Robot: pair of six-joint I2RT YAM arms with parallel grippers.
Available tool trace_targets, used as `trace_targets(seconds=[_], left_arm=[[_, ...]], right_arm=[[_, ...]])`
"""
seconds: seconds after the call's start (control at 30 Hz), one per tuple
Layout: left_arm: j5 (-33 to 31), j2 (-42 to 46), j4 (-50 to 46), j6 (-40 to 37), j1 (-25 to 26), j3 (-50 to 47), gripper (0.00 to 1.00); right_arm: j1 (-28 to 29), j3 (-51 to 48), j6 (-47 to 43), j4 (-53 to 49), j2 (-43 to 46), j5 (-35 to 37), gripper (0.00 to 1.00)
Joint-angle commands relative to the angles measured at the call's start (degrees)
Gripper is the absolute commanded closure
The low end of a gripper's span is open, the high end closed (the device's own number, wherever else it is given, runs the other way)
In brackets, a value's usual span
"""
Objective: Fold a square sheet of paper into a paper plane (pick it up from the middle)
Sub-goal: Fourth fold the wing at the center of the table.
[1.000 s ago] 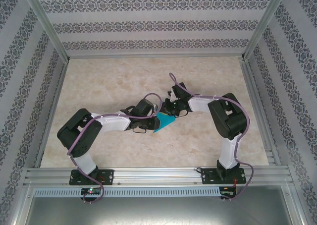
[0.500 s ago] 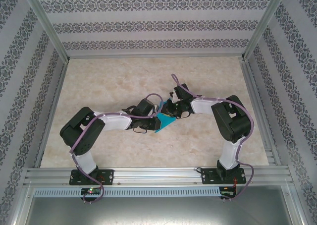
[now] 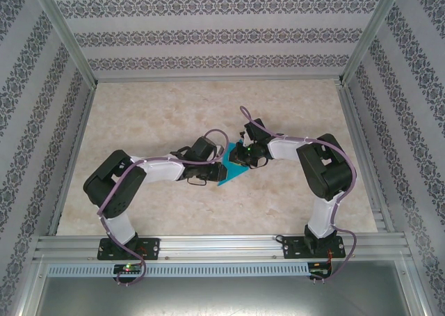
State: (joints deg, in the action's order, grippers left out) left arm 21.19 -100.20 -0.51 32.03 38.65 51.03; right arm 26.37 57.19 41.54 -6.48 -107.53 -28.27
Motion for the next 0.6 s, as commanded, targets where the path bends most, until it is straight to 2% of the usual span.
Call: trace_targets(seconds=[0.0, 0.27, 0.57], left_arm=[[0.0, 2.3, -1.1, 0.5, -1.4, 2.1, 0.72], [-0.5, -1.1, -2.5, 0.4, -2.6, 6.0, 0.70], [-3.5, -5.8, -6.3, -2.0, -3.1, 10.3, 0.73]], right_arm=[[-0.4, -1.5, -1.9, -2.9, -1.7, 3.3, 0.85], [-0.3, -1.6, -1.7, -1.7, -1.8, 2.3, 0.85], [-0.4, -2.4, -1.4, 0.1, -1.2, 1.4, 0.85]])
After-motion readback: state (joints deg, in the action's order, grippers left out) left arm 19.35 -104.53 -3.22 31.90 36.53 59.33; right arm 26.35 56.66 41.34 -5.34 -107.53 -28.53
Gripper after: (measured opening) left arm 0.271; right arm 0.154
